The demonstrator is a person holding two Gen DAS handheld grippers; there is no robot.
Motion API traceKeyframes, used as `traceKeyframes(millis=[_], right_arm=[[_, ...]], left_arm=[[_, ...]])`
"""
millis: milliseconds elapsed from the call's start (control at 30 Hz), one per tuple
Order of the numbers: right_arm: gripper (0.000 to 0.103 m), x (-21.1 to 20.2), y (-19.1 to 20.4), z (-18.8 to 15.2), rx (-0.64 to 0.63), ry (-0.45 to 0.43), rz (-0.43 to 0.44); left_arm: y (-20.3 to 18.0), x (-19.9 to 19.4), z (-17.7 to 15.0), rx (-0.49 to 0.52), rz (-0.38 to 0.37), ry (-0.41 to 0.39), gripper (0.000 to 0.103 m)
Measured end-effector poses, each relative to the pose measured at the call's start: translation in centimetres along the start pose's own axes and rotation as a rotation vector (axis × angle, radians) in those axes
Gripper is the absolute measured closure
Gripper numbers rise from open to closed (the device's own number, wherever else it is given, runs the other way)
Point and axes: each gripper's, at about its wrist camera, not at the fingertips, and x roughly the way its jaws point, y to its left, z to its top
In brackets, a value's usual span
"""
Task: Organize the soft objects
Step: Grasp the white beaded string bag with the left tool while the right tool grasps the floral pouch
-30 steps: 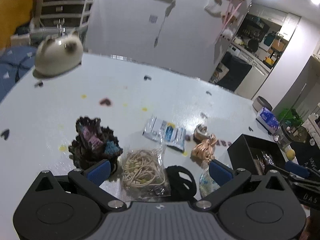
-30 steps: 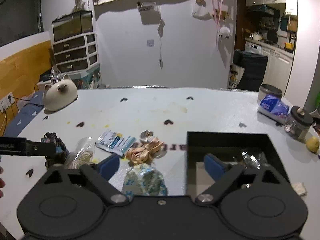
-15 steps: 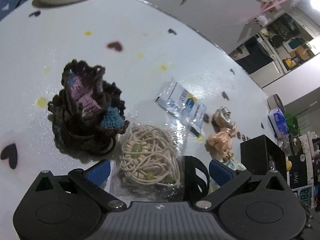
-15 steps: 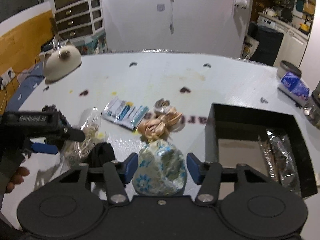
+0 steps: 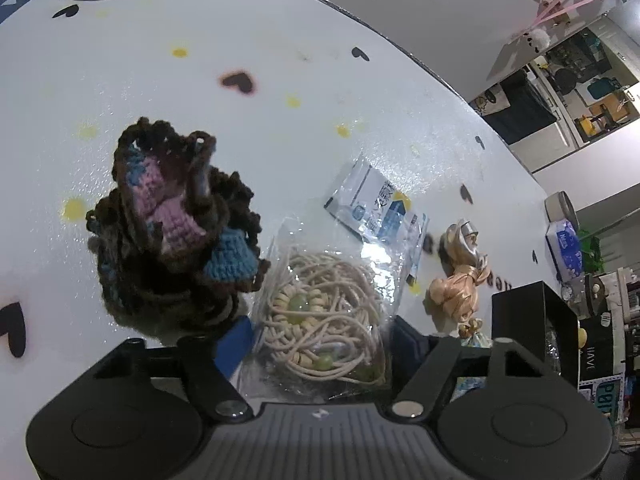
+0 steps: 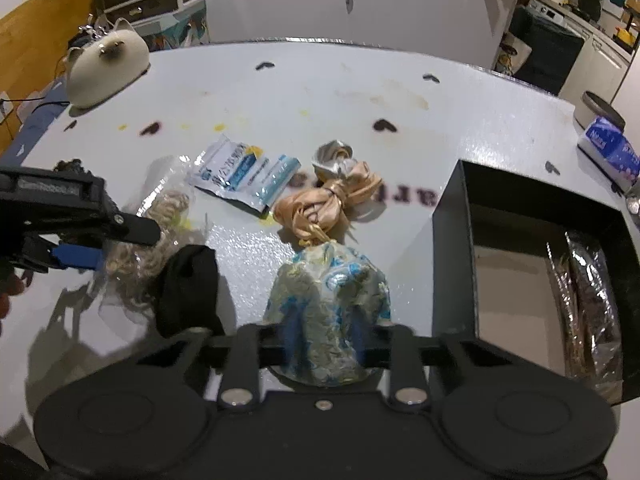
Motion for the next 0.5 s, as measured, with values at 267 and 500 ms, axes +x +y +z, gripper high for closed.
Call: traceKeyframes(millis=[267,500], right_arm=[[0.092,-0.5,-0.1,0.0,0.026,-0.019,0.050],[0.092,-2.8,0.1,0.1,0.013,-0.087,0.070]], left_arm=[[0.4,-0.9,-0.1,0.022,-0.031,-0.008,0.042],[0.8,-3.3,-0.8,0.040,-0.040,-0.056,0.042]])
